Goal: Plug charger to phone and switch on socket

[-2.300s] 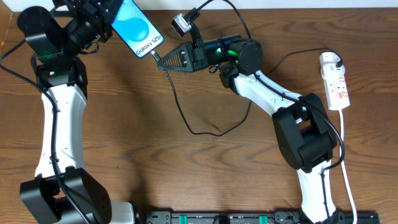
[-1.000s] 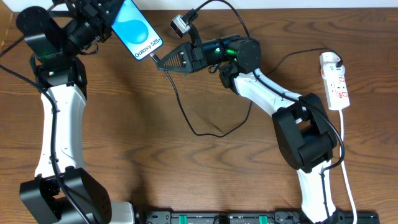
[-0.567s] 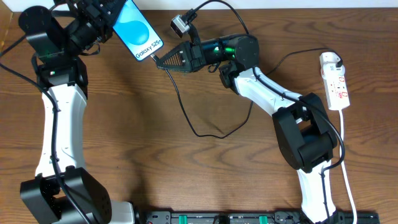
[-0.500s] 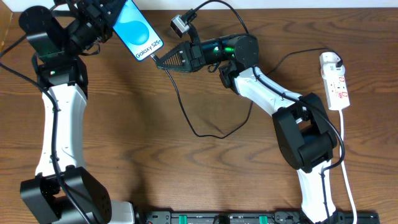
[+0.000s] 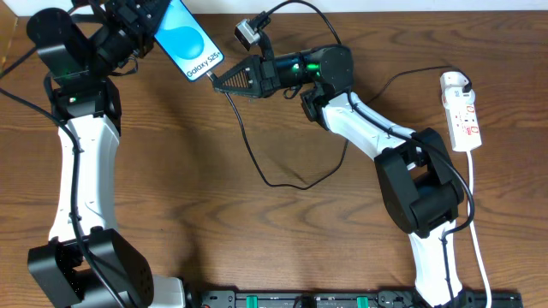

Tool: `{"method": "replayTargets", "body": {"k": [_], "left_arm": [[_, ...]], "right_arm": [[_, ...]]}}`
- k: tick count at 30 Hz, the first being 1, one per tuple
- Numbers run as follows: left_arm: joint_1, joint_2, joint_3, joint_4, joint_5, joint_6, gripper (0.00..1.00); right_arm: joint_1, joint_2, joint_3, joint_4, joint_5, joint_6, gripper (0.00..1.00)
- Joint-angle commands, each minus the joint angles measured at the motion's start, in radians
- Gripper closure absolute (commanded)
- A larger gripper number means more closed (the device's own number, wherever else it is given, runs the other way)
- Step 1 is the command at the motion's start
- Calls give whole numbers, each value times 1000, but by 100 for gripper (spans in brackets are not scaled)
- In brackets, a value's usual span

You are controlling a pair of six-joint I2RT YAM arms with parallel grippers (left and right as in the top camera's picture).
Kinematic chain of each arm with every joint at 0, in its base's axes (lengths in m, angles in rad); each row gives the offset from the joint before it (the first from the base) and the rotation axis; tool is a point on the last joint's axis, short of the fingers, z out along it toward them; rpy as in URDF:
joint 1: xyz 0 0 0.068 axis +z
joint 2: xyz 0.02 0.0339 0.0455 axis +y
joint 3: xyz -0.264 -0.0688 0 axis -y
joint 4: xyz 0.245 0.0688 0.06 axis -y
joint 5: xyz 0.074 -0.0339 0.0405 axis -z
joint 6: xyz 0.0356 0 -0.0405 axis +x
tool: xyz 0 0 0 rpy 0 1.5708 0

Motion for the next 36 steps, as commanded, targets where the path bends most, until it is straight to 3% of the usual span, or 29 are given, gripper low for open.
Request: {"method": "replayTargets", "body": {"k": [1,11,25,36], "left_arm": [[-26,-10,11,-3,86,2,93],[-24,-10,11,-2,92,6,93],[74,-10,11,3,59,-23,93],[75,-10,11,2,34,-24,93]], "right_arm": [[11,-14,21,-20,169,-44,99],[25,-14,21,-67,190,-92,99],[25,-14,21,-78,75,-93,99],[27,-14,21,-77,31,-100,99]]}}
